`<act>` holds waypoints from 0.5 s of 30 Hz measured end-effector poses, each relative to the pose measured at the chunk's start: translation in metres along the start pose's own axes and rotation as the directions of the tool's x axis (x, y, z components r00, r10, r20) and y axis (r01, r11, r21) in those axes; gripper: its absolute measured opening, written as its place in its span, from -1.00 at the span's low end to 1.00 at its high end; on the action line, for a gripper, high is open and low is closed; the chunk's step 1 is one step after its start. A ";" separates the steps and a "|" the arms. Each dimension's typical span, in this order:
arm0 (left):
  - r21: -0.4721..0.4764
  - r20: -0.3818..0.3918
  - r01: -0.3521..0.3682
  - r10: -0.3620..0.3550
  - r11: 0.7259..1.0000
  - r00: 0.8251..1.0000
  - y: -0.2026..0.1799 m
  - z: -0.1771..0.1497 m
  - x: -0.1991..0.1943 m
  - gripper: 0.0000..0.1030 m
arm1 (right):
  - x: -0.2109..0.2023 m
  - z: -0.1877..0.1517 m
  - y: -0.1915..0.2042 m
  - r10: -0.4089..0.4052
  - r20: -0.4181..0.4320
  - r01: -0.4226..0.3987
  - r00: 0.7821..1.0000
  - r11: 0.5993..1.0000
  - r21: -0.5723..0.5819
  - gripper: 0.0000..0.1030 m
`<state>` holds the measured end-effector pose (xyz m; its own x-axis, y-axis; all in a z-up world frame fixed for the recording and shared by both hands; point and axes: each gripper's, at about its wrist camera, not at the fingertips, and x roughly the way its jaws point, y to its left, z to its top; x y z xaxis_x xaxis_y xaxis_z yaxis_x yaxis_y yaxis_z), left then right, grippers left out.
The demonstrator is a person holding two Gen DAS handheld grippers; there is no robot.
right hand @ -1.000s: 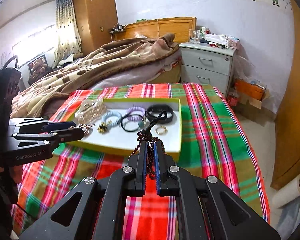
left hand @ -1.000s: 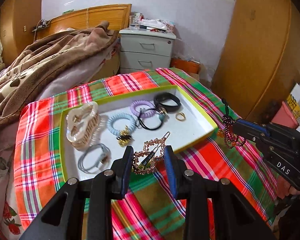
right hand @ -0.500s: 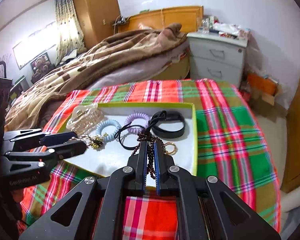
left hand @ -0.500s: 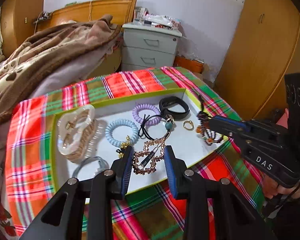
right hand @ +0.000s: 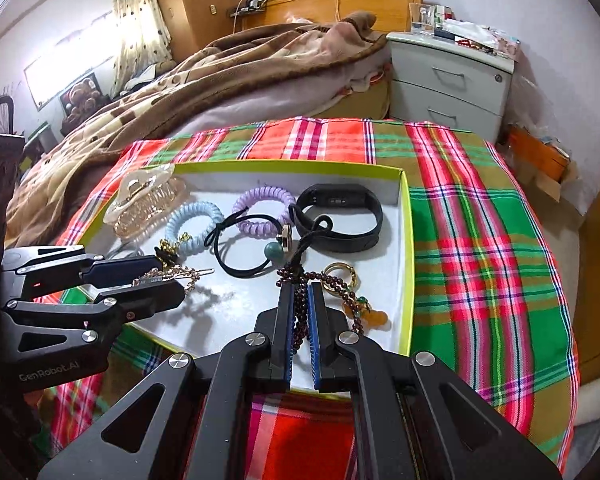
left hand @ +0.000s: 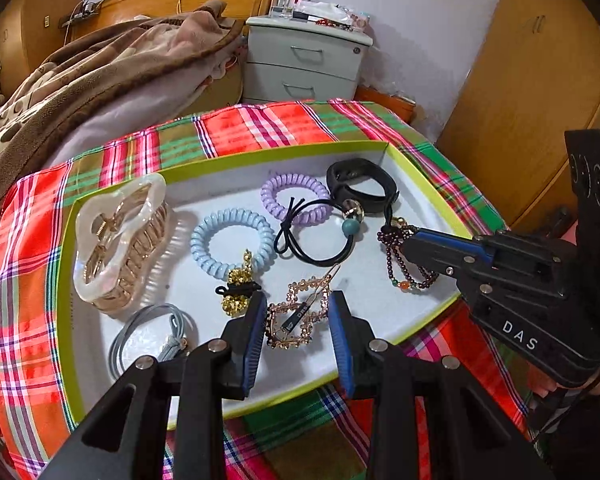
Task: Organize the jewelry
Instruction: 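Carry the gold chain bracelet and beaded bracelet over the box with both grippers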
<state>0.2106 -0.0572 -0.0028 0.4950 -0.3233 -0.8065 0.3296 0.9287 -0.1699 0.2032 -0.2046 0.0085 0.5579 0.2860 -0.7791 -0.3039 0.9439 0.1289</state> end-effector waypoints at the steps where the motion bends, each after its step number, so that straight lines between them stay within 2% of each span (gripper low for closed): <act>1: -0.001 -0.006 0.000 0.000 1.000 1.000 0.000 0.000 0.002 -0.36 | 0.001 0.000 0.000 -0.003 -0.003 0.003 1.000 1.000 0.001 -0.87; 15: -0.021 -0.024 -0.005 0.005 1.000 1.000 0.003 0.000 0.006 -0.35 | 0.003 -0.001 0.006 -0.017 -0.021 0.016 1.000 0.999 -0.036 -0.82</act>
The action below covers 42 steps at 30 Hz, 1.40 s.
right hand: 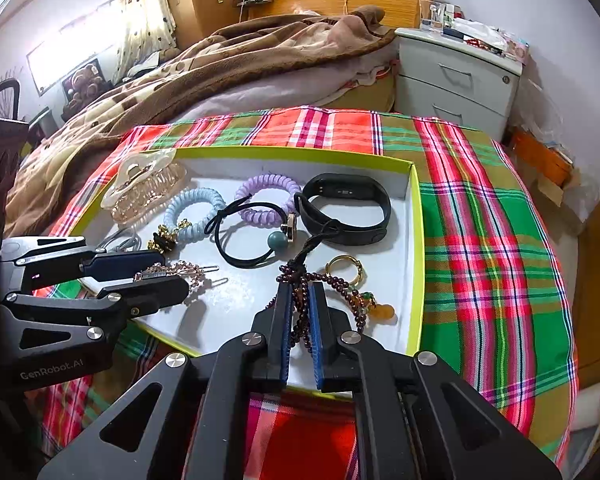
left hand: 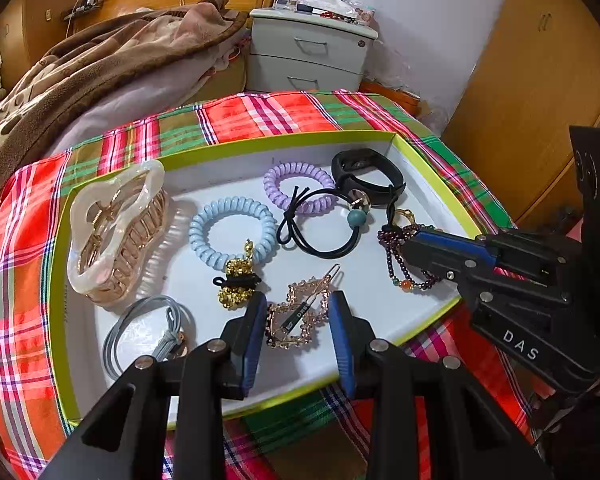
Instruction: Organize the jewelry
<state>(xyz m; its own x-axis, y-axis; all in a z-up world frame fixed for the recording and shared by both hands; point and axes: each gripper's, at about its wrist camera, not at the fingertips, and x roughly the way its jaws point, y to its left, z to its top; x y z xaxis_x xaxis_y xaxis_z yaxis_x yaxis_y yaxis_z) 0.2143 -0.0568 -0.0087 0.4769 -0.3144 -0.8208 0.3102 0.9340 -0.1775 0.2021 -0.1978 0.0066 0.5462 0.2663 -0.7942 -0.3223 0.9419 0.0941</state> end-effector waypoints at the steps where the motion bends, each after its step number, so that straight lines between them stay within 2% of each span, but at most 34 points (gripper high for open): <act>1: -0.004 -0.001 -0.002 0.002 1.000 1.000 0.000 0.000 0.000 -0.35 | 0.000 0.000 0.000 -0.002 0.001 0.002 1.000 1.000 0.001 -0.81; 3: 0.000 0.001 -0.012 0.012 1.000 1.000 0.000 -0.001 -0.002 -0.35 | -0.001 0.000 -0.001 -0.004 0.002 0.004 1.000 1.000 0.004 -0.75; 11: -0.001 0.004 -0.024 0.024 1.000 1.000 -0.002 -0.002 -0.005 -0.30 | -0.005 0.000 0.000 -0.020 0.007 0.020 1.000 1.000 0.006 -0.72; 13: -0.007 0.003 -0.034 0.034 0.999 0.999 -0.002 -0.002 -0.006 -0.27 | -0.006 0.000 0.000 -0.026 0.007 0.026 1.000 1.000 0.009 -0.63; 14: -0.007 0.005 -0.037 0.037 0.999 0.999 -0.002 -0.003 -0.008 -0.27 | -0.007 0.000 -0.001 -0.026 0.011 0.025 1.000 1.000 0.012 -0.50; 15: -0.008 0.007 -0.038 0.038 0.999 0.999 -0.002 -0.003 -0.009 -0.27 | -0.009 0.000 -0.001 -0.021 0.018 0.021 1.000 1.000 0.016 -0.43; 23: -0.051 0.071 -0.078 0.082 0.996 0.994 -0.005 -0.012 -0.035 -0.14 | -0.042 -0.009 0.006 -0.052 0.117 0.045 0.992 0.997 0.061 -0.42; 27: -0.098 0.120 -0.177 0.188 0.979 0.975 -0.004 -0.020 -0.052 -0.14 | -0.059 -0.019 0.016 -0.091 0.163 0.079 0.982 0.994 0.080 -0.42; 30: -0.132 0.155 -0.221 0.241 0.966 0.958 -0.003 -0.029 -0.064 -0.14 | -0.067 -0.025 0.023 -0.079 0.187 0.062 0.979 0.994 0.095 -0.41; 35: -0.153 0.181 -0.303 0.328 0.941 0.927 -0.005 -0.039 -0.078 -0.14 | -0.074 -0.033 0.033 -0.100 0.208 0.080 0.973 0.992 0.100 -0.40; 42: -0.176 0.196 -0.293 0.325 0.940 0.925 -0.008 -0.051 -0.087 -0.14 | -0.080 -0.039 0.040 -0.108 0.231 0.084 0.967 0.990 0.113 -0.39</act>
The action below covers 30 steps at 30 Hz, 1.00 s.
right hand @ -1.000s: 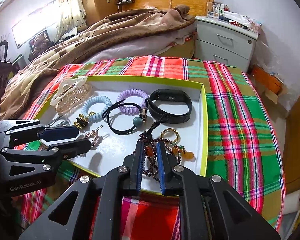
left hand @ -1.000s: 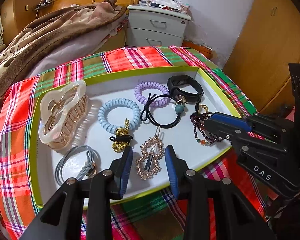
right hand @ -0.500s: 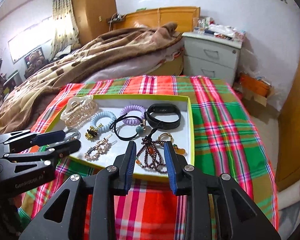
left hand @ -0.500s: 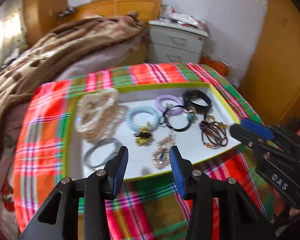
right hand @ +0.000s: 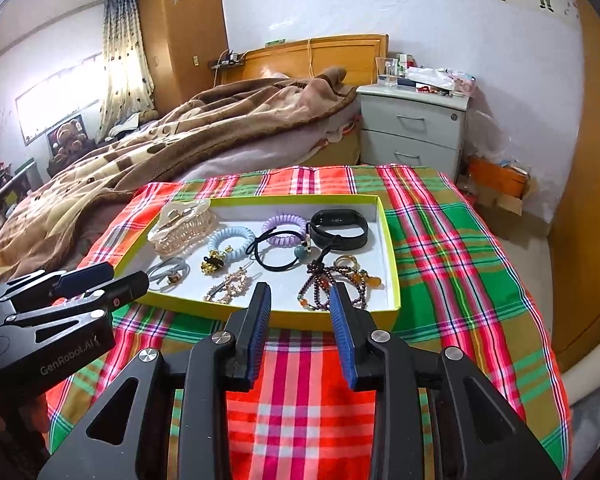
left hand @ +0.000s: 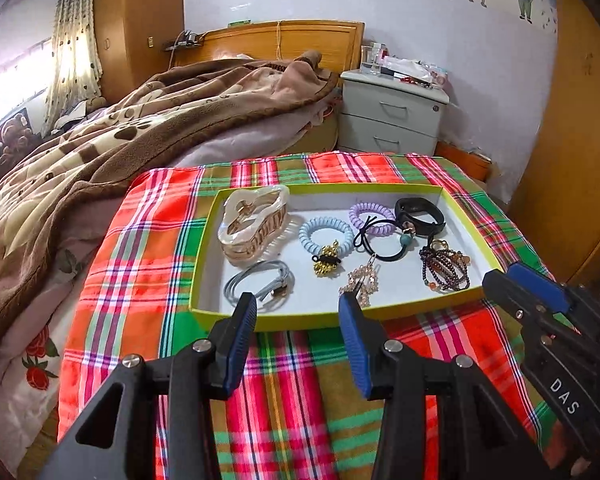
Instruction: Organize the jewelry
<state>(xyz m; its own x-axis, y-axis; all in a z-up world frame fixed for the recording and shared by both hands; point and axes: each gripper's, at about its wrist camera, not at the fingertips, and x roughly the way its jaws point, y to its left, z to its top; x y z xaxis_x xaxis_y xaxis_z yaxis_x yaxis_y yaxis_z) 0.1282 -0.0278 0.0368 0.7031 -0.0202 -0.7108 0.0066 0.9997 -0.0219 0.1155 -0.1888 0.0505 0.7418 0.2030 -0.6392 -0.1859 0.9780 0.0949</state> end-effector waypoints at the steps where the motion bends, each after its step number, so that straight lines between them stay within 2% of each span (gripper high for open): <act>1: 0.002 0.002 -0.002 0.002 1.000 1.000 -0.001 -0.001 -0.001 -0.14 | -0.001 0.000 0.001 0.000 0.002 0.000 1.000 1.000 0.000 -0.39; 30: -0.017 0.002 -0.011 0.011 1.000 1.000 0.000 -0.010 -0.010 -0.14 | -0.012 -0.002 0.008 -0.009 0.027 0.009 1.000 1.000 -0.006 -0.39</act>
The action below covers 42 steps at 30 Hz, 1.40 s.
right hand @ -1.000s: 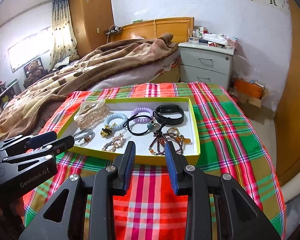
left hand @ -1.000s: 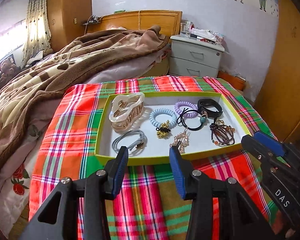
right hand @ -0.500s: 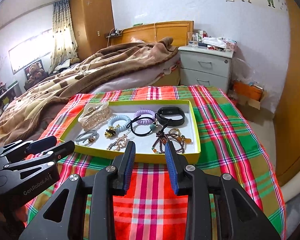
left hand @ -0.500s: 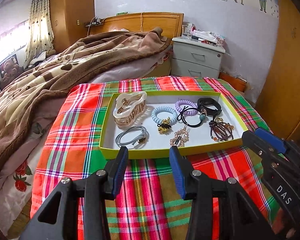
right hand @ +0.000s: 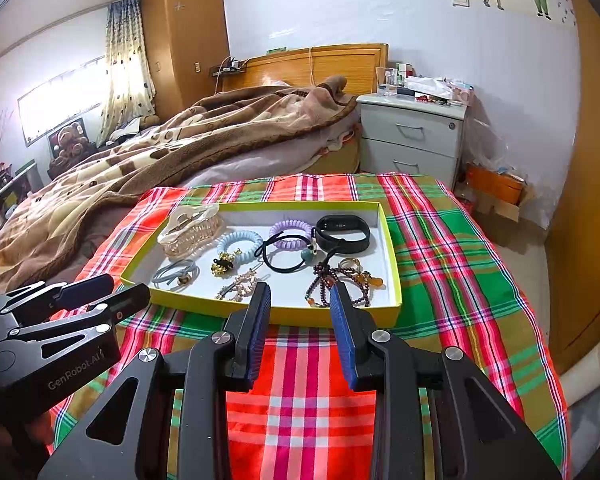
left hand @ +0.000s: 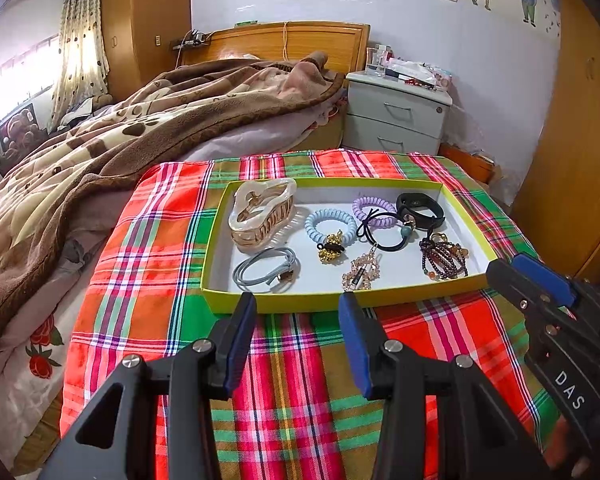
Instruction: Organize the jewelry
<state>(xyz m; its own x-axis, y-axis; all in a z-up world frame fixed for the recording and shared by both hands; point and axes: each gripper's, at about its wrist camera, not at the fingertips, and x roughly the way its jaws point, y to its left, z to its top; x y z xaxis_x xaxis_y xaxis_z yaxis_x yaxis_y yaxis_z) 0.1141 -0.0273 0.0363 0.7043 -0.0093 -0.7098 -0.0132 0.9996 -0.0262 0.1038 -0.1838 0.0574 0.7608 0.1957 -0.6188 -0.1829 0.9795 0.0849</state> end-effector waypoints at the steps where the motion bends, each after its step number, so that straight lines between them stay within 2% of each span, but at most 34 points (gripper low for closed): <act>1: 0.001 0.000 0.002 -0.002 1.000 1.000 0.000 0.000 0.000 -0.14 | 0.000 0.000 0.000 0.000 0.001 0.000 1.000 1.000 0.001 -0.39; 42: 0.011 -0.023 -0.010 0.010 1.000 1.000 -0.003 -0.002 0.002 -0.14 | 0.000 0.000 -0.005 -0.009 -0.001 0.009 1.000 1.000 0.015 -0.38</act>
<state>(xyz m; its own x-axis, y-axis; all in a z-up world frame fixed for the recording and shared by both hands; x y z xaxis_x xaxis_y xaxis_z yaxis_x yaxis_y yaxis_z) 0.1138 -0.0303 0.0333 0.6878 0.0003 -0.7259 -0.0126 0.9999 -0.0115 0.1043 -0.1889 0.0570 0.7620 0.1871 -0.6199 -0.1672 0.9817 0.0907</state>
